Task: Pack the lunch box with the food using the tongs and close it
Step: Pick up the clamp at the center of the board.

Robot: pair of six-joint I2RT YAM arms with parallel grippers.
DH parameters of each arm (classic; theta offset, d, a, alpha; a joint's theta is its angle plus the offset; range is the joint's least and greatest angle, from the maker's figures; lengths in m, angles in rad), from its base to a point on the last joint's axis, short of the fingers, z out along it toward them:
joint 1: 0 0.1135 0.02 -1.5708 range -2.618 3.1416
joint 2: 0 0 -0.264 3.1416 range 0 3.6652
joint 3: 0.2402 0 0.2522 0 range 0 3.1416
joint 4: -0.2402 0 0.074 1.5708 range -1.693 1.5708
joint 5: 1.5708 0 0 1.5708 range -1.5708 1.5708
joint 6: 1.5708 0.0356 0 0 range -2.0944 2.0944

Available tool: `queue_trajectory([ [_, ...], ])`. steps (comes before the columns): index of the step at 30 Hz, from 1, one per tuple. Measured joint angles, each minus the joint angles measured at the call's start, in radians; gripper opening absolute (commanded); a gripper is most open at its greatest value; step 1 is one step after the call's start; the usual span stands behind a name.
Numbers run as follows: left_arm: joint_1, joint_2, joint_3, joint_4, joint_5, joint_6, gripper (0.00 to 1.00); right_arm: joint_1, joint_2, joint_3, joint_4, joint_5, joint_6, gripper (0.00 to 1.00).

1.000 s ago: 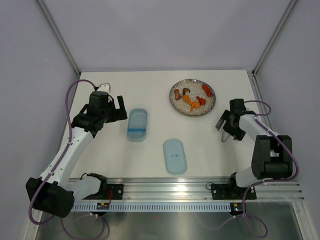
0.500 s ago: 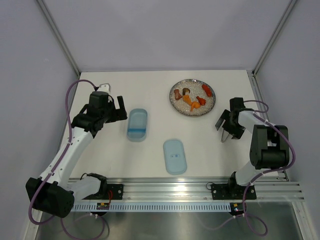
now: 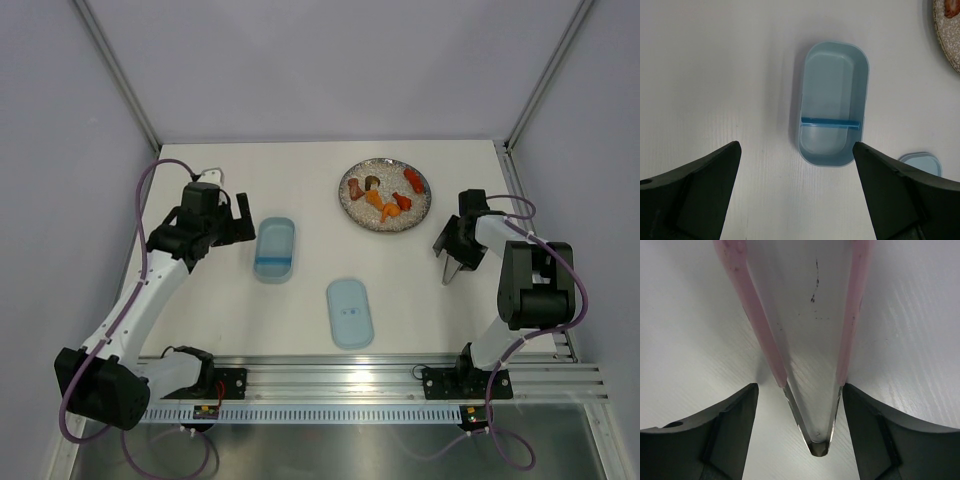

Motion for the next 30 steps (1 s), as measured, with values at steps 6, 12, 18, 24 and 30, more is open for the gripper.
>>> queue_trajectory([
  [6,0.0,0.008,0.0,-0.011,0.0,0.0,0.99,0.0,0.0,0.0,0.0,-0.001,-0.002,0.72],
  [12,0.0,0.017,0.0,-0.012,0.0,-0.001,0.99,0.002,-0.002,0.0,0.002,-0.008,-0.002,0.75],
  [18,0.0,0.02,0.001,-0.012,0.001,-0.001,0.99,0.002,-0.002,0.0,-0.006,-0.026,-0.02,0.52],
  [24,0.0,0.02,0.001,-0.012,0.003,-0.001,0.99,0.006,-0.002,-0.001,-0.006,-0.05,-0.036,0.36],
  [30,0.0,0.019,0.001,-0.013,0.003,-0.002,0.99,0.007,-0.021,-0.001,-0.021,-0.054,-0.052,0.17],
])
